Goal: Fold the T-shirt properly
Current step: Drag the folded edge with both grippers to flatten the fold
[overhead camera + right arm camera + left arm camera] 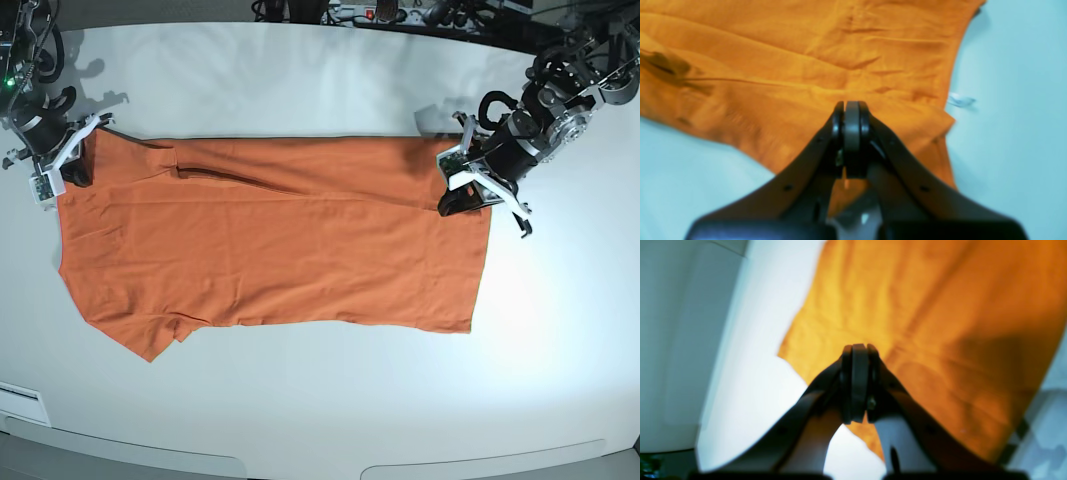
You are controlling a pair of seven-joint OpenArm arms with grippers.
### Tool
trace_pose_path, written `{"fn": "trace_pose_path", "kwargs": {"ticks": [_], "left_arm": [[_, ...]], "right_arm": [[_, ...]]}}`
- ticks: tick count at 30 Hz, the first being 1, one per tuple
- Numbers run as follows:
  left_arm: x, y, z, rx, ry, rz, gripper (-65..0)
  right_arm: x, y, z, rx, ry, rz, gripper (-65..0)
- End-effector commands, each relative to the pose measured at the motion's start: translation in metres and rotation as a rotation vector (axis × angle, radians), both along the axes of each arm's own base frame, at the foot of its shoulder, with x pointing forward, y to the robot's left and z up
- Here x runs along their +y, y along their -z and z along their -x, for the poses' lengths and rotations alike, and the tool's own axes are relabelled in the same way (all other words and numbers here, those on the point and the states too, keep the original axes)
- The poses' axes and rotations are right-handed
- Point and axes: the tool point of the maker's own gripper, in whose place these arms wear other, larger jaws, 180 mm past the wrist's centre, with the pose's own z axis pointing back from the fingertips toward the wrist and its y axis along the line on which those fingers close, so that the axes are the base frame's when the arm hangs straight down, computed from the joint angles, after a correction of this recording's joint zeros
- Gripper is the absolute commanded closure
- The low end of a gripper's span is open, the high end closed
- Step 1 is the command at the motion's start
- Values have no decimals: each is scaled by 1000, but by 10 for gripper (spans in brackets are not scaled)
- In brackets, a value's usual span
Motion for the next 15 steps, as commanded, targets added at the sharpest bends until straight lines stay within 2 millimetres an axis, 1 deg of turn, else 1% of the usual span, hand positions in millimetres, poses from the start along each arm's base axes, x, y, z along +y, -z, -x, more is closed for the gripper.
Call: {"fn": "trace_pose_path", "kwargs": {"ticks": [1,5,6,7,8,10,12,15], "left_arm": [[1,-4,-6,-6,-3,18,0],[-3,32,8,148,24,12,0],[-2,40,14,189,37,-3,0],[-2,46,21,233,53,-15,0],[0,51,28,268,65,-38,0],[4,56,36,305,77,-73,0],[7,56,45,317,86,-88,0],[11,58,64,357,126,-118,0]], "right_arm": [[-1,1,-4,-7,-16,15,0],[-3,56,6,150,-32,61,0],[-4,68,12,199,-30,76,0],[-3,74,17,233,-36,86,0],[-2,77,21,258,-39,91,0],[0,77,28,284,-50,102,0],[1,73,38,295,-57,119,0],[5,62,60,295,-65,141,0]]}}
